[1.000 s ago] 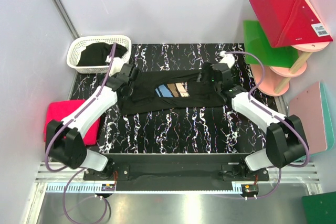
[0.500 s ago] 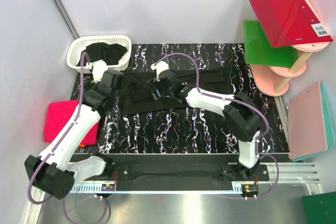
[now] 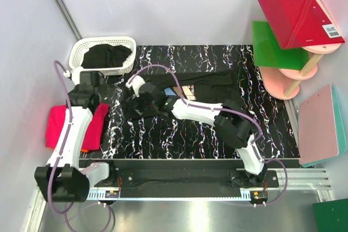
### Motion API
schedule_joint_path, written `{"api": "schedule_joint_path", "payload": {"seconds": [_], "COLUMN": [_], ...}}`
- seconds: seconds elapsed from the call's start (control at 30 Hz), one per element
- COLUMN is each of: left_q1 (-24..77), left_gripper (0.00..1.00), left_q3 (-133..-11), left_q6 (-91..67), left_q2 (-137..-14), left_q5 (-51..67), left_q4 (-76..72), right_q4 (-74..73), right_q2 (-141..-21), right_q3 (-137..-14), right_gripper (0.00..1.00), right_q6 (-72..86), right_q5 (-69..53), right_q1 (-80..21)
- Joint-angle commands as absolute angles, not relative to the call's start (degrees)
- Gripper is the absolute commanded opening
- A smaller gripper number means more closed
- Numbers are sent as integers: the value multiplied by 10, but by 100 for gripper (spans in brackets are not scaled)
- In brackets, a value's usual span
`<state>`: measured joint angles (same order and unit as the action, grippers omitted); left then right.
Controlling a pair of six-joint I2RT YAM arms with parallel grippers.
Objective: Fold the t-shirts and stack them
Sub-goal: Fold the other side of the tshirt into a rectangle
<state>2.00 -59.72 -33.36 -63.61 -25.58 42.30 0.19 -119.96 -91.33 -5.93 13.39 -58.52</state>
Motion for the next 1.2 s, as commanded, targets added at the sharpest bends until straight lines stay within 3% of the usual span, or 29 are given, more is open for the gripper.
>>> {"api": "schedule_joint_path", "payload": {"seconds": [0.0, 0.3, 0.5, 0.53, 0.57, 0.63, 0.67, 0.83, 0.9, 1.0, 1.03, 1.1, 1.17], "left_q1": [-49, -78, -79, -79, -79, -79, -79, -79, -80, -80, -79, -80, -79], "left_gripper": [99, 99, 99, 99, 99, 99, 99, 99, 99, 99, 99, 99, 99], "left_q3": [-582, -574, -572, -570, -571, -570, -570, -567, -565, -565, -564, -563, -563], "left_q6": [-335, -336, -333, -334, -333, -332, -331, -331, -332, -331, -332, -330, -330], "left_q2": [-662, -652, -643, -643, -642, -642, -642, -645, -649, -650, -650, -650, -650], "left_q5": [-116, -88, -89, -90, -91, -91, -91, -84, -79, -73, -72, -70, -69], "left_q4": [371, 354, 354, 354, 354, 355, 354, 353, 352, 349, 348, 346, 345], "right_q4": [-16, -45, -60, -62, -67, -68, -67, -58, -48, -50, -49, -47, -43], "right_q2": [-1226, -1287, -1343, -1356, -1361, -1368, -1367, -1341, -1331, -1321, -1318, -1312, -1309], "right_q3": [-967, -1015, -1064, -1072, -1080, -1089, -1090, -1072, -1058, -1047, -1043, -1034, -1028], "right_gripper": [94, 91, 81, 77, 53, 19, 10, 8, 14, 58, 86, 95, 97], "right_q6": [-74, -57, -41, -41, -40, -32, -28, -25, -30, -39, -40, -40, -40], "right_q5": [119, 127, 152, 154, 156, 169, 170, 190, 193, 191, 189, 189, 185], "right_q1": [-602, -605, -604, -604, -604, -604, -604, -605, -605, -605, -605, -604, -605]}}
